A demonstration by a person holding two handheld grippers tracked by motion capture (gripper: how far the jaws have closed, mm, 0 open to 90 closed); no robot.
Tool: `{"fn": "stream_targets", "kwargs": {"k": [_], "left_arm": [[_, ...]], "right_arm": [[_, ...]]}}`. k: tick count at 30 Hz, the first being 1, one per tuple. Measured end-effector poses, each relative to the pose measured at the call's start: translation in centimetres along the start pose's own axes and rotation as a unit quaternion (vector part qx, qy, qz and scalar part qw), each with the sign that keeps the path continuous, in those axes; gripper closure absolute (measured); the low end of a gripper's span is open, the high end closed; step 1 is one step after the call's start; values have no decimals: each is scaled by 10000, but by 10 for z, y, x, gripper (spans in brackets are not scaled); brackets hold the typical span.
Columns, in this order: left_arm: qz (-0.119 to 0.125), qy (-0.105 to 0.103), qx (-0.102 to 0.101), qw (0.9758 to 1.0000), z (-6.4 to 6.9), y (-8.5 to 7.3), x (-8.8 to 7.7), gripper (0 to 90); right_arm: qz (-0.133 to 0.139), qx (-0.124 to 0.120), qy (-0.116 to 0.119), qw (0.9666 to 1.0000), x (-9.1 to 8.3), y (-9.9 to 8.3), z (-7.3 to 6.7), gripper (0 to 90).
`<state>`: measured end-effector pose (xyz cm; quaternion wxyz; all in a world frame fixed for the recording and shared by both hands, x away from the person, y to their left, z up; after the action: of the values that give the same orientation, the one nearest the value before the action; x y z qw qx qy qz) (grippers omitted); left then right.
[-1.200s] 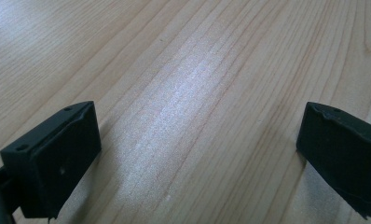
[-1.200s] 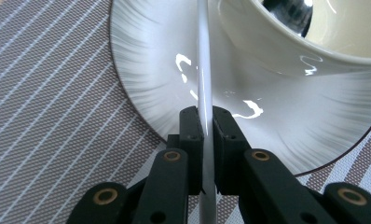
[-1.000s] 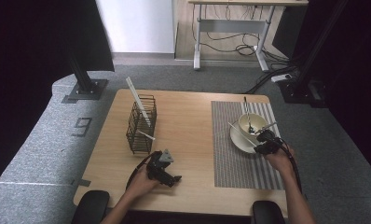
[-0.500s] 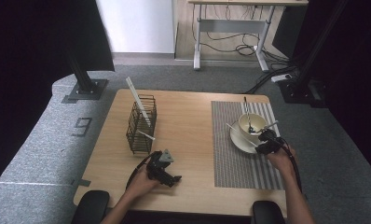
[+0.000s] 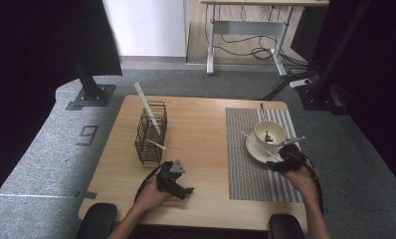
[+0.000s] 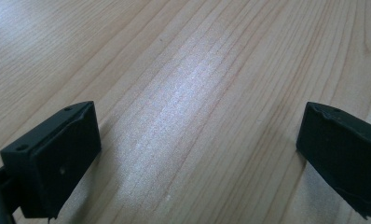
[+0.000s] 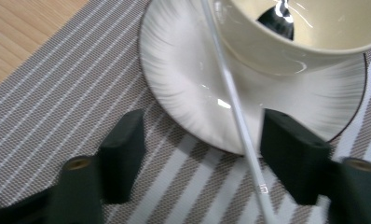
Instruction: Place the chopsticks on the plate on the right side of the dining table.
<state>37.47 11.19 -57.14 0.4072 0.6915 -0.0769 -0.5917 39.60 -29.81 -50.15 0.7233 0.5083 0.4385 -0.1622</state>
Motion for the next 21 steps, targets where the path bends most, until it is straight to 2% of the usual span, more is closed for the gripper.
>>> {"fn": "stream_targets", "kwargs": {"k": [2,6,10,15,21], "left_arm": [[1,0,1,10000,0,0,0,0],[10,0,-5,10000,0,0,0,0],[4,0,-2,10000,0,0,0,0],[5,0,-5,10000,0,0,0,0],[4,1,-5,10000,0,0,0,0]], "right_arm": [[158,73,59,9998,1,-7,-9,145],[301,299,23,9991,7,-19,-19,26],[361,451,77,9983,13,-28,-25,22],[345,432,-1,9985,20,-35,-27,24],[291,532,-76,9981,24,-40,-18,31]]}}
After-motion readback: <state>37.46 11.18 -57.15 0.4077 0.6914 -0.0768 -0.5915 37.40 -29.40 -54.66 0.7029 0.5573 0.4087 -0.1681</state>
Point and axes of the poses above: each handheld gripper's, and its own axes: x roughly forward along the jaws, y roughly out of its top, z roughly to its right, the point moved 2 cm from there along x, roughly forward along the jaws, and after that the axes turned 2 degrees about -y, right-handed, at the moved point
